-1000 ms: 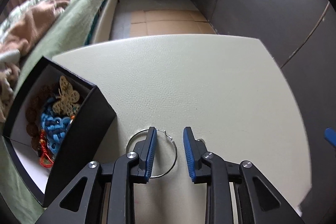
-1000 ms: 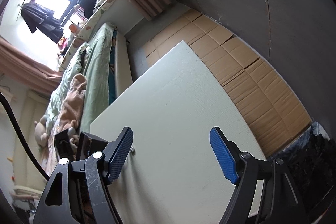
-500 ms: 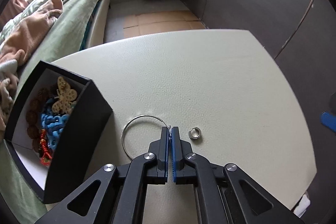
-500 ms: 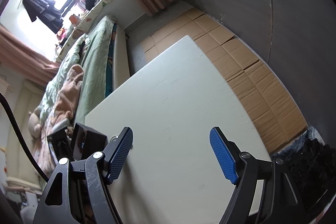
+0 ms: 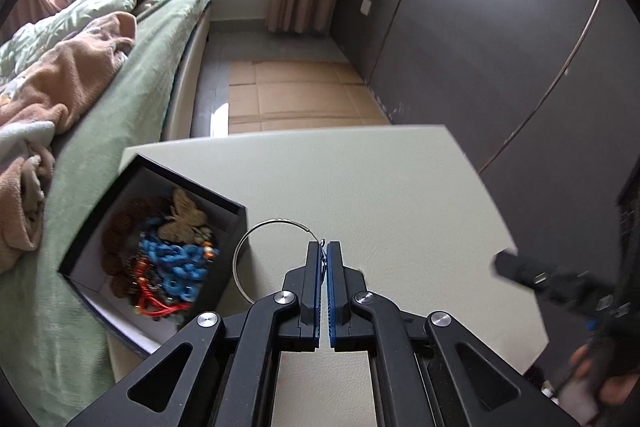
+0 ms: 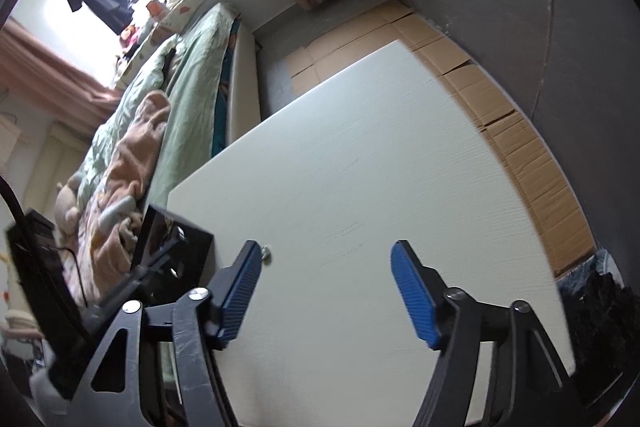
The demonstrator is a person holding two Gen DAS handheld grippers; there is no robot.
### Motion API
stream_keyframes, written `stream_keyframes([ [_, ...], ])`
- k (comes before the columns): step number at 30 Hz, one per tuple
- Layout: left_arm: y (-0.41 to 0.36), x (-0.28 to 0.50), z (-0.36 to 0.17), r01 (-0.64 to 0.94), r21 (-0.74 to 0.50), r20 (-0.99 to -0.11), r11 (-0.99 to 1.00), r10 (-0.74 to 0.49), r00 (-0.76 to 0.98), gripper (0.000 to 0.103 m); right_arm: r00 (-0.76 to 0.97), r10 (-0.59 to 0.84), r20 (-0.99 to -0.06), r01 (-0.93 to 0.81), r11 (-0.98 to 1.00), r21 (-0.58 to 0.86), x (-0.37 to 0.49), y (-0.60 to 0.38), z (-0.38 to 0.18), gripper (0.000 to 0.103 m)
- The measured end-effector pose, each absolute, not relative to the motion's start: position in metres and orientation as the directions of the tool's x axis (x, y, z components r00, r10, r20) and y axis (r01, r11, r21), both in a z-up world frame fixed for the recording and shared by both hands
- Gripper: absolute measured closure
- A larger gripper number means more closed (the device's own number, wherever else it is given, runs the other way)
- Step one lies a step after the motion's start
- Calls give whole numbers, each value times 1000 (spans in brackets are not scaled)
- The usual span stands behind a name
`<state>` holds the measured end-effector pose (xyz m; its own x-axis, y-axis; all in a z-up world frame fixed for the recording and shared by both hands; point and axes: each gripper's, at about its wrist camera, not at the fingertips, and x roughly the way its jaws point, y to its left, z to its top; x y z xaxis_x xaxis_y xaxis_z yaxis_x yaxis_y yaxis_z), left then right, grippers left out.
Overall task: Organize jewelry
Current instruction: 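Carry the silver hoop into the black box and open the left tool, then close the right tool on the small silver ring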
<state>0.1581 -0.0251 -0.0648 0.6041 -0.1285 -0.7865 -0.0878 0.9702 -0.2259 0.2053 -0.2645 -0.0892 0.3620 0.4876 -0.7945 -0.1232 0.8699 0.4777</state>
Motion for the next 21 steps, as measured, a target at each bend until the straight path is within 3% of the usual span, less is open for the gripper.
stream_keyframes([
  [6, -4, 149, -44, -97, -266, -749, 959, -143, 647, 101, 324, 478, -816, -179, 878, 443, 205, -232, -97, 38],
  [16, 39, 141, -36, -145, -317, -731, 937, -144, 667, 101, 247, 446, -860, -275, 884, 379, 213, -177, -119, 63],
  [21, 60, 140, -40, -176, -341, -737, 923, -147, 659, 101, 233, 421, -877, -288, 891, 351, 217, -159, -127, 67],
])
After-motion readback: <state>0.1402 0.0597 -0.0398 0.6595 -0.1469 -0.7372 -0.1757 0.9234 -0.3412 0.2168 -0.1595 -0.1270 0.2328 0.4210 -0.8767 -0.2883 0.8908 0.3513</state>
